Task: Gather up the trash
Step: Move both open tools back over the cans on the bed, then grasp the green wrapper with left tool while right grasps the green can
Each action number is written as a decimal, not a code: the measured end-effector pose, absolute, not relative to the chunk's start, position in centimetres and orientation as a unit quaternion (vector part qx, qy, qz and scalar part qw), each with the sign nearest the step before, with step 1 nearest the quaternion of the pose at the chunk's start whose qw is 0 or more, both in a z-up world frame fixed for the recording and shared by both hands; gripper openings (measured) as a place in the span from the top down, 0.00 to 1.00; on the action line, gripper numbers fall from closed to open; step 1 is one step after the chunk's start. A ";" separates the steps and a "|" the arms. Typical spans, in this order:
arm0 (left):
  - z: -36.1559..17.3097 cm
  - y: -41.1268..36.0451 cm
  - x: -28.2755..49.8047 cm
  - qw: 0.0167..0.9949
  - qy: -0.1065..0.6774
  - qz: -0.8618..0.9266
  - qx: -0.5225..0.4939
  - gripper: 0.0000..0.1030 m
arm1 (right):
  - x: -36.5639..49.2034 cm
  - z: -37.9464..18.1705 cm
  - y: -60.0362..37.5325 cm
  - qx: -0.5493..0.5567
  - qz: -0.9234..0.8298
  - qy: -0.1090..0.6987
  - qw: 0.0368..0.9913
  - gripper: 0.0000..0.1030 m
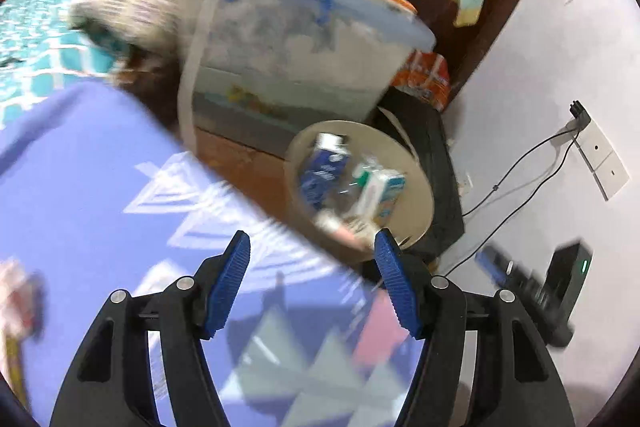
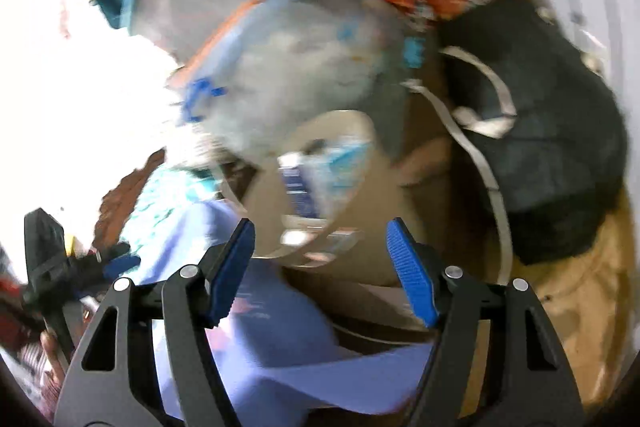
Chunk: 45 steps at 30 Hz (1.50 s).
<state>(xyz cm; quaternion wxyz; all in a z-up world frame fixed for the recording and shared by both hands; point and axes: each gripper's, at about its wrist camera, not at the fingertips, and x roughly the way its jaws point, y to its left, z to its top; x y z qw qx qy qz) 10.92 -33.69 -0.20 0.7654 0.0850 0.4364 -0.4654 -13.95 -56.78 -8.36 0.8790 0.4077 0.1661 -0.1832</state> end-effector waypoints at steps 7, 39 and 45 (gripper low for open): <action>0.5 -17.7 12.0 0.831 0.420 -0.361 0.056 0.40 | -4.3 -3.9 -48.7 0.362 -0.062 0.192 0.910 0.33; -8.5 12.2 25.9 0.814 0.506 -0.194 -0.208 0.67 | 23.8 -8.7 -10.2 0.212 0.172 0.441 0.855 0.66; -8.8 12.2 24.5 0.807 0.509 -0.198 -0.223 1.00 | 20.1 -6.5 -10.3 0.206 0.183 0.423 0.863 0.73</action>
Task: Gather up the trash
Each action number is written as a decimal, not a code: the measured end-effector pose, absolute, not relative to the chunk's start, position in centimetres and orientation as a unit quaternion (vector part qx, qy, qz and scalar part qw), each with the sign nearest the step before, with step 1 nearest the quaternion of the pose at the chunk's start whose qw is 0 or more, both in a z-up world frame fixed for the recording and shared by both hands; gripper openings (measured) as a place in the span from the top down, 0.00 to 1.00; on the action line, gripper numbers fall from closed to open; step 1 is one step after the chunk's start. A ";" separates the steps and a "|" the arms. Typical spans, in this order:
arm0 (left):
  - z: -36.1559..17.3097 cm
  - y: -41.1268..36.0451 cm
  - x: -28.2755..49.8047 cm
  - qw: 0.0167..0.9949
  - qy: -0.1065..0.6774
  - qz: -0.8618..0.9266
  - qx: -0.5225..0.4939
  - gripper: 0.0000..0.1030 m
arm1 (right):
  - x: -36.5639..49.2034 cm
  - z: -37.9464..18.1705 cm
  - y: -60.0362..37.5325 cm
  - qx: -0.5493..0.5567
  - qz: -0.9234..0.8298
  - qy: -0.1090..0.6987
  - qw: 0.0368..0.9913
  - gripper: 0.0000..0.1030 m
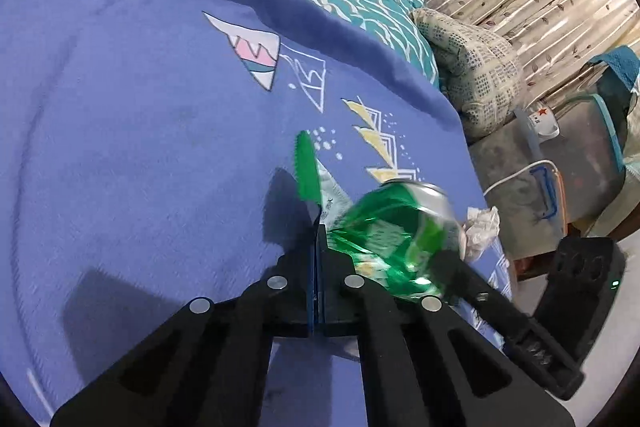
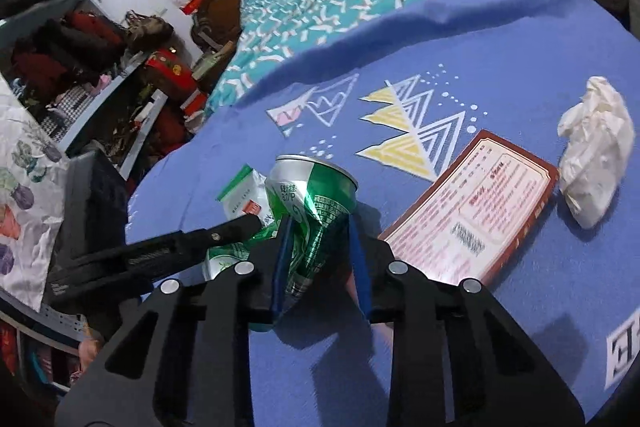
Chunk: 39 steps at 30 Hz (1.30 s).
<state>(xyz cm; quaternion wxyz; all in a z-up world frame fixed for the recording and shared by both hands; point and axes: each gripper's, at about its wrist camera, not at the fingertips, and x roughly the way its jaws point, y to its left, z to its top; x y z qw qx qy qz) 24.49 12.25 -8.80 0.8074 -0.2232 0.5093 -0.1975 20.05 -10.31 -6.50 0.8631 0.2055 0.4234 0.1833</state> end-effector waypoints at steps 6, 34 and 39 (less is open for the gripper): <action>-7.8 14.3 19.6 0.809 0.491 -0.211 -0.246 1.00 | 13.8 -3.8 -11.7 0.219 0.206 0.393 0.869 0.75; -7.1 18.6 10.7 0.827 0.422 -0.273 -0.253 1.00 | 9.8 -9.4 -12.0 0.300 0.185 0.443 0.824 0.73; -7.6 18.8 11.1 0.820 0.428 -0.273 -0.266 1.00 | 9.7 -11.1 -11.8 0.304 0.201 0.452 0.814 0.74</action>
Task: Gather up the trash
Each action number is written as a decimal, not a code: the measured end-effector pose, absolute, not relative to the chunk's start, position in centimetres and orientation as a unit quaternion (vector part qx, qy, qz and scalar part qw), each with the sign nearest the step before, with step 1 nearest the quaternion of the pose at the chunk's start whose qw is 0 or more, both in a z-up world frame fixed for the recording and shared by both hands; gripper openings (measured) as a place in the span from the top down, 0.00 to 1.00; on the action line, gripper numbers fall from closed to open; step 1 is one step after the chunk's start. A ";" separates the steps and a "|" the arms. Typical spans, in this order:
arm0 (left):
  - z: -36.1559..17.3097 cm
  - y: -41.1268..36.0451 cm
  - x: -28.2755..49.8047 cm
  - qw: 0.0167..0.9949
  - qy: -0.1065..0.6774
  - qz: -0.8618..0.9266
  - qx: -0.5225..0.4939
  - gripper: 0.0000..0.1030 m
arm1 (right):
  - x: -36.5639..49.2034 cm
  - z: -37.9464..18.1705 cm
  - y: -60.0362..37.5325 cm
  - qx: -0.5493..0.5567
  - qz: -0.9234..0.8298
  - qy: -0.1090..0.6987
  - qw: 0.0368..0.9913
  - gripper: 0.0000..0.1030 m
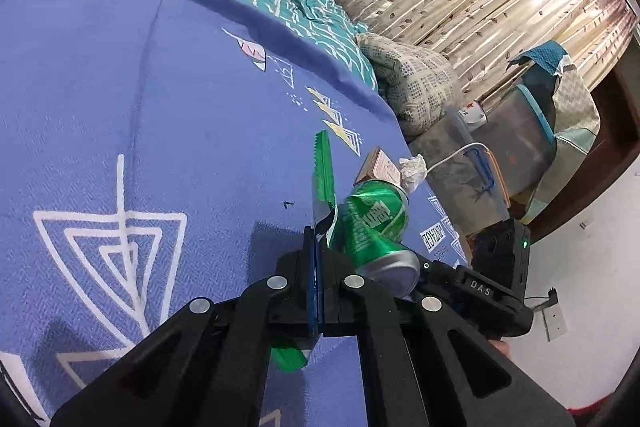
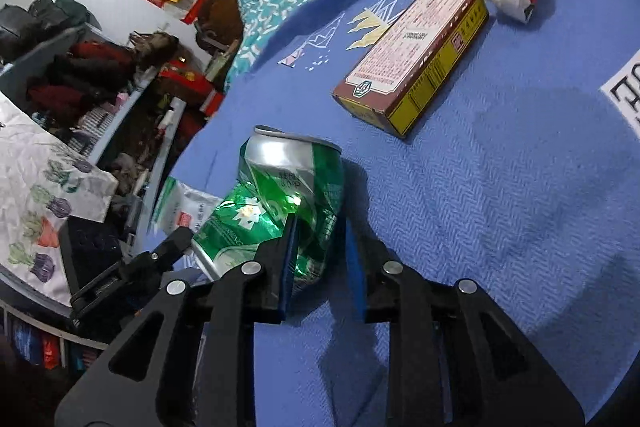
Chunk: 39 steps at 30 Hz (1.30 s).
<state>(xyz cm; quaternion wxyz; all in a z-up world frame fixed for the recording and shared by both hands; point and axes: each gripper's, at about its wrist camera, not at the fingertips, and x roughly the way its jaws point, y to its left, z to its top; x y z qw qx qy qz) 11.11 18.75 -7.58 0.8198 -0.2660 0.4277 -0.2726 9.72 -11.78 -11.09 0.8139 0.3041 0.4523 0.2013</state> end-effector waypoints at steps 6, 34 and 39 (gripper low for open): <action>-7.8 18.8 11.2 0.818 0.429 -0.270 -0.271 1.00 | 9.5 -11.3 -11.4 0.289 0.222 0.452 0.814 0.74; -7.3 18.6 10.6 0.840 0.421 -0.236 -0.247 1.00 | 9.3 -9.9 -11.6 0.295 0.266 0.419 0.816 0.39; -7.5 18.7 10.7 0.838 0.424 -0.230 -0.254 1.00 | 9.2 -9.8 -11.0 0.281 0.263 0.422 0.821 0.38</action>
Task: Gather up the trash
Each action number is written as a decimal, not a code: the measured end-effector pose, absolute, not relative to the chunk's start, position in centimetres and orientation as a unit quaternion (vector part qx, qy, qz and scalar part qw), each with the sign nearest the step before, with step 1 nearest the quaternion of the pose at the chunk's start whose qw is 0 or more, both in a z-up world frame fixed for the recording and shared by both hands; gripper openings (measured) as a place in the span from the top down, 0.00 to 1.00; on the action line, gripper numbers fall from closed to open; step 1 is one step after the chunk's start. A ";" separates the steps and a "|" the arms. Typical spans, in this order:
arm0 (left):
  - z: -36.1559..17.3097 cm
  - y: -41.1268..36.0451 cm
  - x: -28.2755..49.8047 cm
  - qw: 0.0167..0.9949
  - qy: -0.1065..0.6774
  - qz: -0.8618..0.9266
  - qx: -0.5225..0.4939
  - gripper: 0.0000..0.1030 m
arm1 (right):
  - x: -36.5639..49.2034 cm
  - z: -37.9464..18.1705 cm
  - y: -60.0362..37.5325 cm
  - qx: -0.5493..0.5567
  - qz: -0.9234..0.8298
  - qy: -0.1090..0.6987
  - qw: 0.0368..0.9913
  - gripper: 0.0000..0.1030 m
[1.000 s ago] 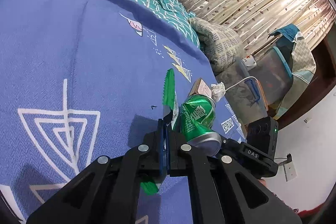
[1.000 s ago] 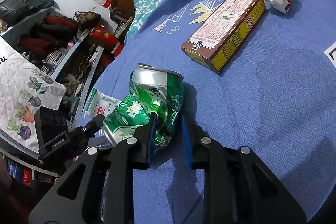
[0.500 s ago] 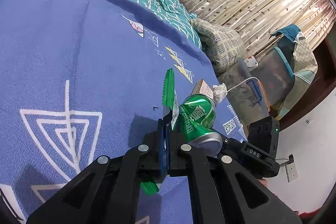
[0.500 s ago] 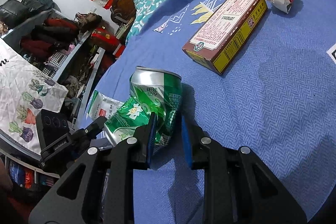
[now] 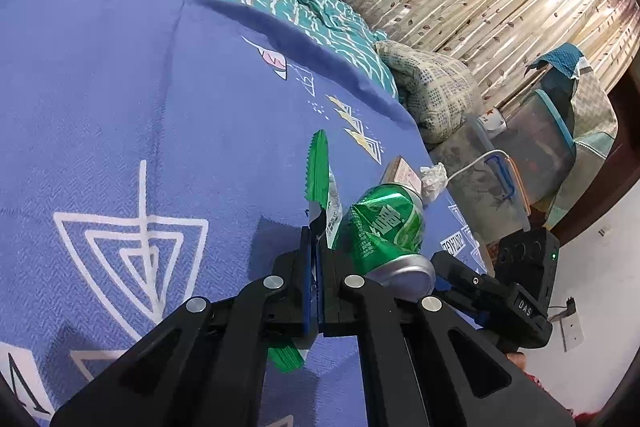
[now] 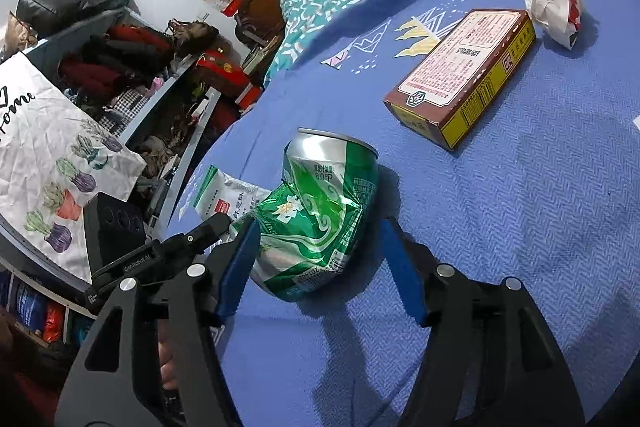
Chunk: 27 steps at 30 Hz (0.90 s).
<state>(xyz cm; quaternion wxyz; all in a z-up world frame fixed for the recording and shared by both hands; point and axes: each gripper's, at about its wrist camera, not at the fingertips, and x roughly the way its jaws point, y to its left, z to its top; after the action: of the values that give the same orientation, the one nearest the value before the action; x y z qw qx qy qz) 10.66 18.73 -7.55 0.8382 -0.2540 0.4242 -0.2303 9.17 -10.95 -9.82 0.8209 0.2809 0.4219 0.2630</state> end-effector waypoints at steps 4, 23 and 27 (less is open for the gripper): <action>-7.4 18.6 10.6 0.842 0.424 -0.225 -0.247 1.00 | 9.4 -10.0 -10.8 0.278 0.250 0.430 0.822 0.48; -7.6 18.3 10.8 0.841 0.431 -0.224 -0.240 1.00 | 5.6 -8.7 -12.6 0.267 0.234 0.415 0.838 0.81; -7.7 18.4 10.9 0.834 0.434 -0.236 -0.248 1.00 | 4.1 -8.3 -14.4 0.269 0.225 0.404 0.845 0.81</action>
<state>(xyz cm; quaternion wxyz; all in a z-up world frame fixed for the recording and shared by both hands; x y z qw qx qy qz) 10.94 18.40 -7.71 0.8335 -0.2477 0.4337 -0.2363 4.06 -14.39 -8.29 0.8451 0.2692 0.4037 0.2246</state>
